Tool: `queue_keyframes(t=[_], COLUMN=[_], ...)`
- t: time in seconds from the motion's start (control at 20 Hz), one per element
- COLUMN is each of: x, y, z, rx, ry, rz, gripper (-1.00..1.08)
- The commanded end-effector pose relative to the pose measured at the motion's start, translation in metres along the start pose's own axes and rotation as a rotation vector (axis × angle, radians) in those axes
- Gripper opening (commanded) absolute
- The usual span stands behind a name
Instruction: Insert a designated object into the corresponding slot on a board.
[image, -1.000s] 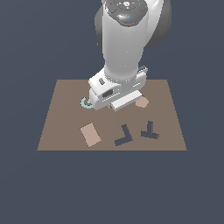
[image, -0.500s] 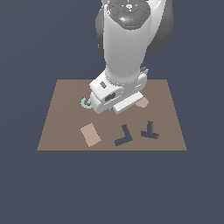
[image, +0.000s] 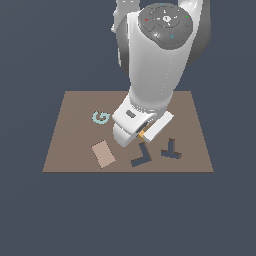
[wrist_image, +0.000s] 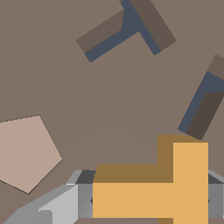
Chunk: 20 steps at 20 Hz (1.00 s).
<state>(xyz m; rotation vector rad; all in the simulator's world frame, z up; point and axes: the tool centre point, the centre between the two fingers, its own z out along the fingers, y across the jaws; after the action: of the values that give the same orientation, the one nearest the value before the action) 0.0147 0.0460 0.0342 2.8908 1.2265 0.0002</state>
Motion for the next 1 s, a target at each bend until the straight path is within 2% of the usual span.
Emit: queue_keyframes(t=[0.0, 0.5, 0.95], x=[0.016, 0.078, 0.104], y=[0.002, -0.002, -0.012], z=[-0.001, -0.005, -0.007], rx=[0.000, 0.000, 0.000], ry=[0.000, 0.000, 0.000], rz=[-0.086, -0.413, -0.559], gripper=[-1.00, -1.00, -1.00])
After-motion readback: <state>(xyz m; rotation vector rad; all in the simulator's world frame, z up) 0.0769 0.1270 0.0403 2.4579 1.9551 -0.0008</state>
